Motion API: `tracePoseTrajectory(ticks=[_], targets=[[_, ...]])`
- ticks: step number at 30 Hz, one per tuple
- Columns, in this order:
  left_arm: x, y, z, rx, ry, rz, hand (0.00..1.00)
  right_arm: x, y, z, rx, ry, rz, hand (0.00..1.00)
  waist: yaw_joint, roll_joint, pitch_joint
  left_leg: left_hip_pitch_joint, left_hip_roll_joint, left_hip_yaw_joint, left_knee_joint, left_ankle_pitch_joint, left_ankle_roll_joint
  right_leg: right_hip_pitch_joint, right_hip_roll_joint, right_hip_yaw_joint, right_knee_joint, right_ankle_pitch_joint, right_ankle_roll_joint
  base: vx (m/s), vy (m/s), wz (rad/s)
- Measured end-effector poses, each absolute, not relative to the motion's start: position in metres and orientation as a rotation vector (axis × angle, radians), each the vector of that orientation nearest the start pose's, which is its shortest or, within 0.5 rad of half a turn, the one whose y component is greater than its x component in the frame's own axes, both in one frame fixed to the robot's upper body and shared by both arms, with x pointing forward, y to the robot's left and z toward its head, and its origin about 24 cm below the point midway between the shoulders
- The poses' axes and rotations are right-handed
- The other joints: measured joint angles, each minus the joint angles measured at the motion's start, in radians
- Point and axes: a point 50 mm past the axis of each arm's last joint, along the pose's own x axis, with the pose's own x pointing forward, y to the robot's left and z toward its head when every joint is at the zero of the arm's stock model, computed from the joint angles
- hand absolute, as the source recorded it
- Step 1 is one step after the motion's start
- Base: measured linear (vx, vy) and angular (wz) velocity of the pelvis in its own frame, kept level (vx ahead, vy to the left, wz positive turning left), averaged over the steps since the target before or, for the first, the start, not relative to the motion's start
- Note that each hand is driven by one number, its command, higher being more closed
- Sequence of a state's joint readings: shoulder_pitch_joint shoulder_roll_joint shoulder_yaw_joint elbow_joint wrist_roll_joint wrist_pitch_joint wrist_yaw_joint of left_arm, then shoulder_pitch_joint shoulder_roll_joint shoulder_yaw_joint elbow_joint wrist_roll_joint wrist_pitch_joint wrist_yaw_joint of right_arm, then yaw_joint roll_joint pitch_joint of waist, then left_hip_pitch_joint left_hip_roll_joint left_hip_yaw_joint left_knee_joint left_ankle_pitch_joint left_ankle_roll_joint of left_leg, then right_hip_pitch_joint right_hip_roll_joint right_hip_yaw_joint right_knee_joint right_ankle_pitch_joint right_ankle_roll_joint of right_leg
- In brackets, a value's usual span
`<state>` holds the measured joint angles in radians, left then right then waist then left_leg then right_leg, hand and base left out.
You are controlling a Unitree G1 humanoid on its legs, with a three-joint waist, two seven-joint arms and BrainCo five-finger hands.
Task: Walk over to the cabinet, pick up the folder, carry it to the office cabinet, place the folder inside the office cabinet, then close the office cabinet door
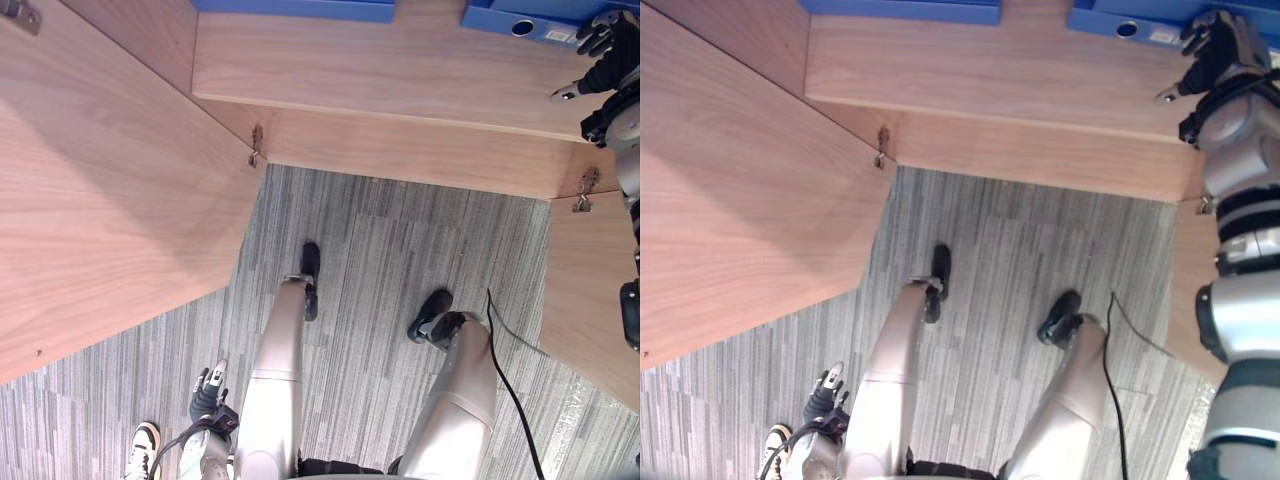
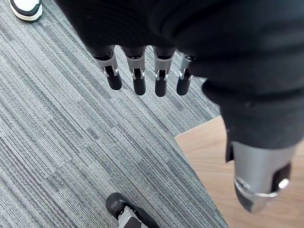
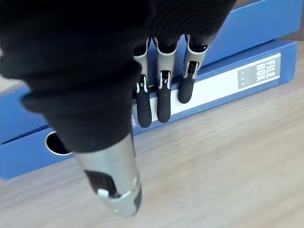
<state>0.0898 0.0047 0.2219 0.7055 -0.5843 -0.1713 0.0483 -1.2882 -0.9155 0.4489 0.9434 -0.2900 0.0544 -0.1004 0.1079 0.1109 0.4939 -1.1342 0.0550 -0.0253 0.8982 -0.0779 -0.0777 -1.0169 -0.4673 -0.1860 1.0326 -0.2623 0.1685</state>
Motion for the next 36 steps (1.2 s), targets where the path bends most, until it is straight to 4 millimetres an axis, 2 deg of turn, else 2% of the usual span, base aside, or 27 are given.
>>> tracePoseTrajectory(ticks=[6, 11, 19, 22, 26, 30, 32, 35, 36], targets=[[0.158, 0.208, -0.113, -0.566, 0.552, 0.559, 0.00, 0.385, -0.295, 0.301, -1.139, -0.190, -0.426, 0.00, -0.003, 0.000, 0.000, 0.038, 0.012, 0.002, -0.005, -0.008, 0.000, 0.041, 0.014, -0.004, -0.021, 0.000, 0.000, 0.08, -0.011, -0.06], [0.156, 0.206, -0.115, -0.569, 0.568, 0.560, 0.00, 0.394, -0.280, 0.274, -1.128, -0.143, -0.325, 0.00, 0.000, -0.001, -0.001, 0.118, 0.034, 0.006, -0.052, -0.008, 0.001, 0.133, 0.045, -0.032, -0.095, 0.026, -0.034, 0.07, 0.017, -0.10], [0.153, 0.206, -0.117, -0.567, 0.582, 0.565, 0.00, 0.397, -0.270, 0.273, -1.077, -0.170, -0.308, 0.00, 0.000, -0.005, -0.004, 0.180, 0.046, 0.012, -0.112, 0.003, 0.007, 0.200, 0.065, -0.052, -0.172, 0.051, -0.039, 0.06, 0.024, -0.04], [0.150, 0.207, -0.119, -0.564, 0.596, 0.571, 0.00, 0.398, -0.267, 0.274, -1.070, -0.184, -0.321, 0.00, 0.001, -0.018, -0.009, 0.195, 0.054, 0.015, -0.126, 0.003, 0.007, 0.217, 0.072, -0.057, -0.190, 0.054, -0.041, 0.05, 0.026, -0.04], [0.149, 0.208, -0.120, -0.561, 0.598, 0.575, 0.00, 0.400, -0.255, 0.279, -1.025, -0.239, -0.334, 0.00, 0.001, -0.021, -0.011, 0.217, 0.061, 0.017, -0.144, 0.002, 0.004, 0.236, 0.082, -0.059, -0.210, 0.057, -0.045, 0.03, 0.027, -0.07], [0.145, 0.210, -0.122, -0.553, 0.612, 0.583, 0.00, 0.401, -0.219, 0.289, -1.023, -0.364, -0.296, 0.00, -0.011, -0.021, -0.011, 0.218, 0.070, 0.020, -0.150, 0.003, 0.003, 0.235, 0.090, -0.059, -0.221, 0.060, -0.049, 0.01, 0.027, -0.06], [0.144, 0.211, -0.123, -0.549, 0.617, 0.585, 0.00, 0.397, -0.186, 0.294, -0.983, -0.477, -0.236, 0.00, -0.009, -0.026, -0.013, 0.221, 0.073, 0.021, -0.159, 0.004, 0.001, 0.235, 0.099, -0.059, -0.228, 0.061, -0.049, 0.02, 0.017, -0.04], [0.139, 0.212, -0.127, -0.538, 0.648, 0.591, 0.00, 0.392, -0.148, 0.285, -0.877, -0.557, -0.097, 0.00, -0.004, -0.038, -0.019, 0.227, 0.079, 0.021, -0.168, 0.003, -0.001, 0.240, 0.107, -0.059, -0.242, 0.063, -0.049, 0.03, 0.023, -0.04], [0.138, 0.211, -0.128, -0.537, 0.654, 0.591, 0.00, 0.391, -0.142, 0.282, -0.839, -0.566, -0.064, 0.00, -0.002, -0.040, -0.020, 0.227, 0.079, 0.021, -0.170, 0.002, -0.002, 0.240, 0.110, -0.059, -0.245, 0.064, -0.048, 0.03, 0.036, -0.03]])
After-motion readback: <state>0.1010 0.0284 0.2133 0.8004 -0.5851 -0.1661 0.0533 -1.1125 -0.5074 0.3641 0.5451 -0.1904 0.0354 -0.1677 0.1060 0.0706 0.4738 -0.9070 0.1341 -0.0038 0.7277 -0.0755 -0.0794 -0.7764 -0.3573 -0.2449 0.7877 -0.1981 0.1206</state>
